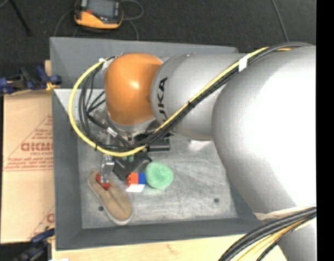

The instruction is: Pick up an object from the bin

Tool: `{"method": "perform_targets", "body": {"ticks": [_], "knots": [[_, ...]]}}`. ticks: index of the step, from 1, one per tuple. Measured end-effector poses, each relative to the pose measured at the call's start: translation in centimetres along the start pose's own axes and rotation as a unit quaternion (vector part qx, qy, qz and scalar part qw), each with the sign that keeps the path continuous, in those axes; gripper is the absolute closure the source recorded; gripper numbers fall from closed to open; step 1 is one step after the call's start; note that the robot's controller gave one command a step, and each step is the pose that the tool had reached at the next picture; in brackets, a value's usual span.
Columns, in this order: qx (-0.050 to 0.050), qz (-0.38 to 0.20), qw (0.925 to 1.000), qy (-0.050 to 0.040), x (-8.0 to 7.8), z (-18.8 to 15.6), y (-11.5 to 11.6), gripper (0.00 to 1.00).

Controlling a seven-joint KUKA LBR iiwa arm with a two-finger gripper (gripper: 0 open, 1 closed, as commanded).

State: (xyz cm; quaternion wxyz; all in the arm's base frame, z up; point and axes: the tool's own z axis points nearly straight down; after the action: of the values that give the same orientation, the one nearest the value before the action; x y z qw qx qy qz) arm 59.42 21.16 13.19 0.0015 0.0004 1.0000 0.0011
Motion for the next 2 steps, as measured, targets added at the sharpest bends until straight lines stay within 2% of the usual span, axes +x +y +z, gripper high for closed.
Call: {"method": "perform_targets", "body": {"ticks": [1, 2], "knots": [[0.0, 0.0, 1.0, 0.0, 0.0, 0.0, 0.0, 0.0], [0.0, -0.048, 0.9988, 0.0003, 0.0, 0.2, -3.1, 0.0]]}}
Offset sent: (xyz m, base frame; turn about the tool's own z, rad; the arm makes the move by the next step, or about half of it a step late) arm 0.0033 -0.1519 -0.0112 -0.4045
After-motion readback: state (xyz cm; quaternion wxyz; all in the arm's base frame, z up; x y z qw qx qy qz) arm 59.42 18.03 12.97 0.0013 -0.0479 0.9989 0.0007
